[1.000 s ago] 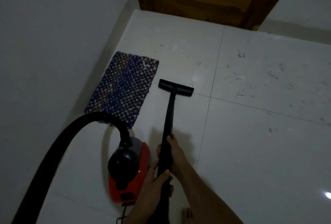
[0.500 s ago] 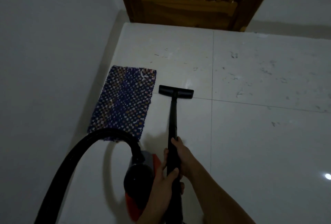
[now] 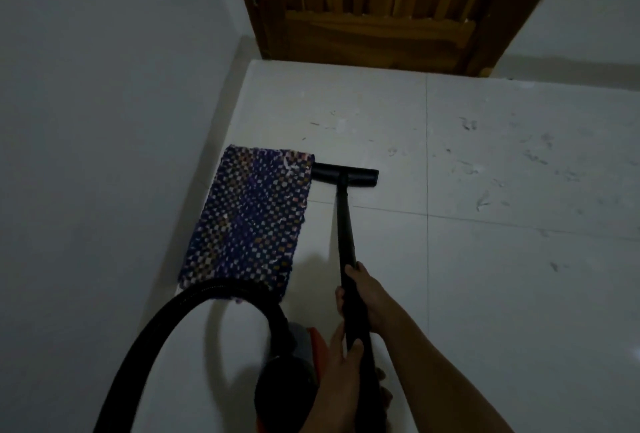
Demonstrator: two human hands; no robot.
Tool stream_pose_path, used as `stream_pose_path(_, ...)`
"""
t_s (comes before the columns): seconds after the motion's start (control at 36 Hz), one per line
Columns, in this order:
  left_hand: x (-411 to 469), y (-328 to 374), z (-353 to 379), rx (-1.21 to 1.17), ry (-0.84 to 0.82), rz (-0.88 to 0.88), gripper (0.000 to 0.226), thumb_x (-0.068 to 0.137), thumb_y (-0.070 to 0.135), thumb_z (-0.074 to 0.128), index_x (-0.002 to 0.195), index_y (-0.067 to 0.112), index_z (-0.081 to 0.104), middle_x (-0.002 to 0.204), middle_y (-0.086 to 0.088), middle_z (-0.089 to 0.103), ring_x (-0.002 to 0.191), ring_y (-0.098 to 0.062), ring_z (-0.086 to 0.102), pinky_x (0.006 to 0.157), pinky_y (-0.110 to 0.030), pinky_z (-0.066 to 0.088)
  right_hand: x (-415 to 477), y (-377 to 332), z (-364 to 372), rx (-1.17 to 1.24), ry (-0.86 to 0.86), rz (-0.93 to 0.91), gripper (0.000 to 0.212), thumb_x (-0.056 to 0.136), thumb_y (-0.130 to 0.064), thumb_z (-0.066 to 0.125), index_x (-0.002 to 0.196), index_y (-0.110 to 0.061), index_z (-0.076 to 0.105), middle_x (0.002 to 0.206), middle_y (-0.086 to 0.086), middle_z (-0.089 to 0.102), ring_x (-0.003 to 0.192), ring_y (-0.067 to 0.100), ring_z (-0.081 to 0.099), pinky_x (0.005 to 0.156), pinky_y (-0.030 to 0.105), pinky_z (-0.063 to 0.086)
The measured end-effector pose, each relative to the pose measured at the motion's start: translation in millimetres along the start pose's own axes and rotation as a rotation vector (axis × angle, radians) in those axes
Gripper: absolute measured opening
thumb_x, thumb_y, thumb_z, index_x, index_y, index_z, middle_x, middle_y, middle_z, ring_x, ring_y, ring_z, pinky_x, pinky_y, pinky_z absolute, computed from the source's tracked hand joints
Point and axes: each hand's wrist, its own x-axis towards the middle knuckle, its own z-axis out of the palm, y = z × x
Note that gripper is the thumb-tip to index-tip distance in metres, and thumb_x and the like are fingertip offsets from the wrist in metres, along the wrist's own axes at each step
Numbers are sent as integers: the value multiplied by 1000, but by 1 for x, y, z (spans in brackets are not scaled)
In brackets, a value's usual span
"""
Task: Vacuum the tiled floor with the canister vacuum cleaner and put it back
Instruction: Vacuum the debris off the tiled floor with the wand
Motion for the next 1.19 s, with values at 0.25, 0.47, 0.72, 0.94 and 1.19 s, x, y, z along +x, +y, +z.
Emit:
stream_pose_path(0.25, 61, 34, 49, -40, 111, 40, 45, 99, 19, 39, 143, 19, 31, 59, -14, 57, 31, -13, 53, 34, -21, 44, 47, -78, -7, 37, -33, 22, 23, 102, -23, 43, 125, -22, 43, 65, 10, 49, 45, 16, 49, 39, 22, 44)
stream_pose_path(0.47, 110, 44, 74, -68, 190, 101, 44, 99, 15, 39, 142, 21, 34, 61, -16, 56, 33, -14, 53, 33, -20, 44, 80, -110, -19, 144, -77, 118, 17, 94, -22, 41, 93, -7, 50, 57, 9, 51, 39, 16, 48, 38, 20, 43)
stream_pose_path(0.72, 161, 41, 80, -145, 177, 172, 41, 99, 16, 39, 139, 27, 37, 63, -17, 52, 34, -19, 51, 34, -23, 44, 111, -123, -31, 206, -186, 15, 15, 99, -15, 42, 110, -13, 52, 75, 17, 57, 50, 20, 52, 45, 24, 50)
stream_pose_path(0.94, 193, 56, 80, -169, 104, 226, 41, 99, 17, 40, 138, 29, 39, 63, -15, 52, 35, -17, 51, 36, -25, 44, 137, -141, -24, 0, -146, -99, 29, 103, -21, 40, 132, -17, 42, 73, 12, 52, 49, 18, 50, 43, 22, 46)
stream_pose_path(1.19, 183, 77, 83, -236, 73, 213, 39, 99, 14, 38, 138, 23, 41, 58, -13, 52, 35, -17, 51, 36, -22, 44, 130, -159, -5, -191, -68, -158, 13, 103, -17, 35, 112, -13, 44, 68, 11, 48, 49, 19, 46, 40, 22, 43)
